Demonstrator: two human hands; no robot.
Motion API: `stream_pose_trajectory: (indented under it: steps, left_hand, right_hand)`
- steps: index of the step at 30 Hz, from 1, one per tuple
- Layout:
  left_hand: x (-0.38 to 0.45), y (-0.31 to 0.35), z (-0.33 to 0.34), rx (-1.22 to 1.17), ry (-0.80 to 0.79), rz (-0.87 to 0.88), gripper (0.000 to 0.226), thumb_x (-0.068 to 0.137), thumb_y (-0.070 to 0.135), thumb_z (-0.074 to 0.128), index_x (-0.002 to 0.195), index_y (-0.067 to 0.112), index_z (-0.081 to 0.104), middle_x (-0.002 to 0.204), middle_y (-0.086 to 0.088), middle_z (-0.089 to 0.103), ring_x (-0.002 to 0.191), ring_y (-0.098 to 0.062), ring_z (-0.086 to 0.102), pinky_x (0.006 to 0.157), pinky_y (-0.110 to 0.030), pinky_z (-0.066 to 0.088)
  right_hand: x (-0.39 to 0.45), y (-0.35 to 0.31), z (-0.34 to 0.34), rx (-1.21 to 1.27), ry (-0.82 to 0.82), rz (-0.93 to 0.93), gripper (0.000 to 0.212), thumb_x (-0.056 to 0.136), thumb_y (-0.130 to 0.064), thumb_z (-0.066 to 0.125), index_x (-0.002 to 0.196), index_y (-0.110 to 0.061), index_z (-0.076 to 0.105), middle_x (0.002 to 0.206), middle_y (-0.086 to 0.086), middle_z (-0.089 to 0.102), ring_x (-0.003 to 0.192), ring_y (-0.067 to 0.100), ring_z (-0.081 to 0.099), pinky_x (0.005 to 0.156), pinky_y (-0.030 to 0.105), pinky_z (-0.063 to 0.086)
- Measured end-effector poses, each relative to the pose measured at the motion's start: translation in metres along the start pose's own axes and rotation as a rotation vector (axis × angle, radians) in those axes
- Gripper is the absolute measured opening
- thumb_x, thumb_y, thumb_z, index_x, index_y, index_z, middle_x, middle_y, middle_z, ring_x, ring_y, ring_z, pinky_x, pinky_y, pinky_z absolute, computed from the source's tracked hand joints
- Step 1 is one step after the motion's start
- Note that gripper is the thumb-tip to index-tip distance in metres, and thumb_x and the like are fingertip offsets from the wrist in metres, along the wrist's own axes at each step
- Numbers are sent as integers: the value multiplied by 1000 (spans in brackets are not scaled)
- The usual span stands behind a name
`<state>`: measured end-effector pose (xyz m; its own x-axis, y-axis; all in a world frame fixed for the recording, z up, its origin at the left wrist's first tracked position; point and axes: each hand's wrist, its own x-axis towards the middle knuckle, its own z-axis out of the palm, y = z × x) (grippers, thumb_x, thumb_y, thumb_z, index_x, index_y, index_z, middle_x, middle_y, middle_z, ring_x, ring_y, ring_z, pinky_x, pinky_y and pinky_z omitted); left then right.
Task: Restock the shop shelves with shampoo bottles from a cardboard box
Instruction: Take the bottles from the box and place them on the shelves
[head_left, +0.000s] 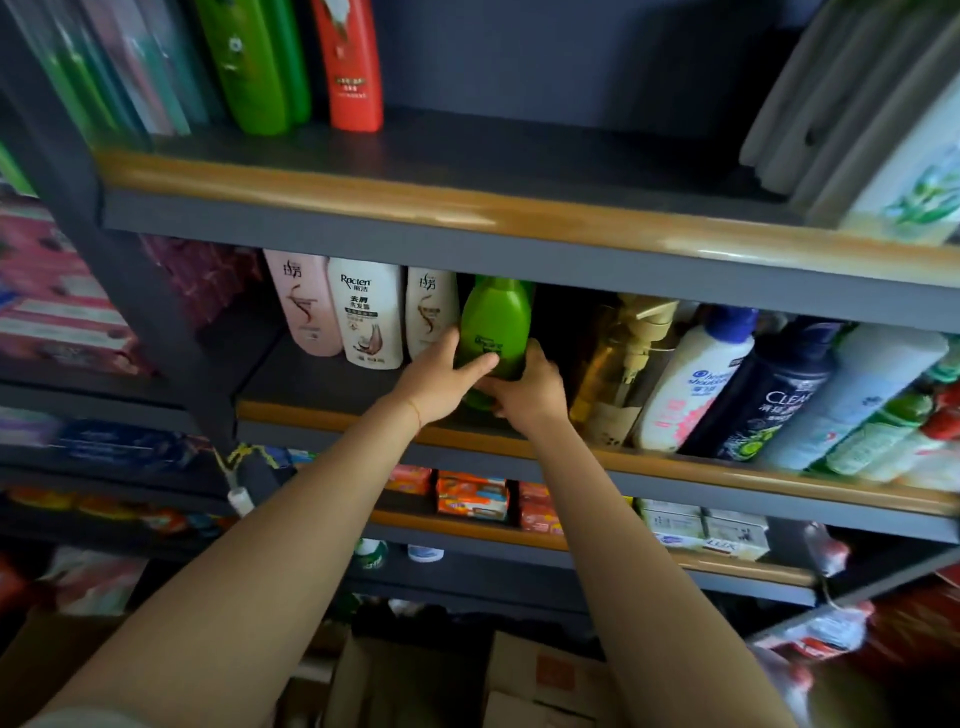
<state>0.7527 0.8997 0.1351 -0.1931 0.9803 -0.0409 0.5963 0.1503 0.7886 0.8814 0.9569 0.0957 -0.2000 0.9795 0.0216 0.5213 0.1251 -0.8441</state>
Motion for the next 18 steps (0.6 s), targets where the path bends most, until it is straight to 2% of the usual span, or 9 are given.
stream_pose_trajectory:
  steps: [2,5,9,12,16,18]
  left_hand:
    - [5,-2,2,-52,-14,-35,67,85,68,50,141,31,39,129,-3,60,103,-27,66,86,-50,58]
    - [9,-3,8,-215,29,-78,46,101,38,52,144,24,43,124,-4,60,100,-28,67,85,-47,59]
    - [8,-10,17,-474,80,-133,41,103,18,48,144,20,47,124,-3,58,111,-26,63,91,-39,57]
    - [7,-11,20,-570,70,-147,41,103,13,48,144,20,48,125,-4,58,112,-26,63,95,-41,55]
    - [10,-11,23,-607,47,-140,33,101,14,50,131,27,54,125,-7,63,111,-27,64,97,-42,54]
    - [13,-11,23,-610,45,-138,33,100,14,51,130,26,55,124,-9,64,111,-27,64,98,-42,54]
  right_hand:
    - [7,-1,2,-19,18,27,65,69,-51,79,120,-28,45,112,10,55,87,35,66,70,48,60]
    - [14,0,3,-32,40,49,70,72,-49,80,127,-26,43,116,11,54,94,34,63,72,48,60]
    - [22,3,1,-45,69,72,66,77,-37,81,129,-23,42,119,11,53,98,32,61,74,48,60]
    - [26,4,1,-59,74,84,66,80,-36,79,132,-24,40,123,12,53,101,31,61,77,48,60]
    - [28,4,2,-64,74,82,66,80,-36,78,133,-23,40,124,12,53,102,32,60,77,48,60]
    - [29,4,3,-61,77,83,65,81,-37,77,133,-22,40,124,12,52,103,32,59,78,48,60]
